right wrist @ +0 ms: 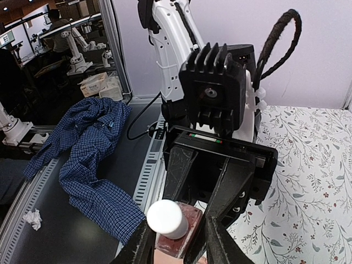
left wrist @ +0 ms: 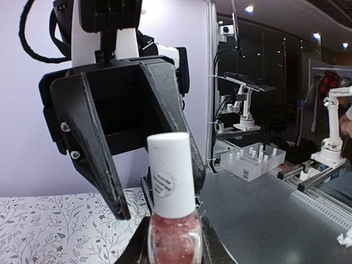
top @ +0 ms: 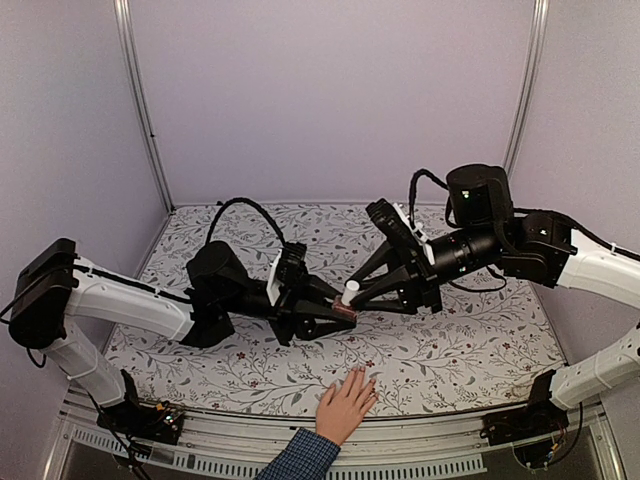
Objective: Paint the nails
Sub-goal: Unscrew the nail polish bottle.
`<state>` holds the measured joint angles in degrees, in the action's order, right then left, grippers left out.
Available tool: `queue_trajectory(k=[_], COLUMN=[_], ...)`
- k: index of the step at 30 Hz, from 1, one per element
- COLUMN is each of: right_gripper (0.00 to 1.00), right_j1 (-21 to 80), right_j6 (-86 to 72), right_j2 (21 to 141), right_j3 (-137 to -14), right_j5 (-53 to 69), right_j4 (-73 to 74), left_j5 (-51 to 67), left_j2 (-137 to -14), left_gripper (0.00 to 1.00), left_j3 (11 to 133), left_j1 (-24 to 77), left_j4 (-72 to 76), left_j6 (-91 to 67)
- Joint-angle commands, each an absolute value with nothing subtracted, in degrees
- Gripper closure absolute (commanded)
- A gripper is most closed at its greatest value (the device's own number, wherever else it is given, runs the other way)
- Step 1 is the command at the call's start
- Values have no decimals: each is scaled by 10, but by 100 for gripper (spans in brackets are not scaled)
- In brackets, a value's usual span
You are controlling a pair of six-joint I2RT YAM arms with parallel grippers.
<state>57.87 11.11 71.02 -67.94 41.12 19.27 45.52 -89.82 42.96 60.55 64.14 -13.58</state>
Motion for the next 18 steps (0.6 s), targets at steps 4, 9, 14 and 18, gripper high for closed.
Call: queue_trajectory(k=[4,9,14,18], right_gripper=[66,62,67,74], right_j1=[583,583,582,583], right_j6=[104,102,101,101], right_j2=[716,715,713,711], right_j3=[-696,-698,-700,-700], right_j5=[420,419,420,419], right_j4=[182,181,180,182], left_j5=[445,443,442,440], left_j2=[-906,-910,-913,-912], left_gripper=[100,100,100,100], left_j3=[425,423,422,420], left_j1=[598,598,597,596], left_j4=[663,663,667,669], left_j6=[-140,-140,-140,-140])
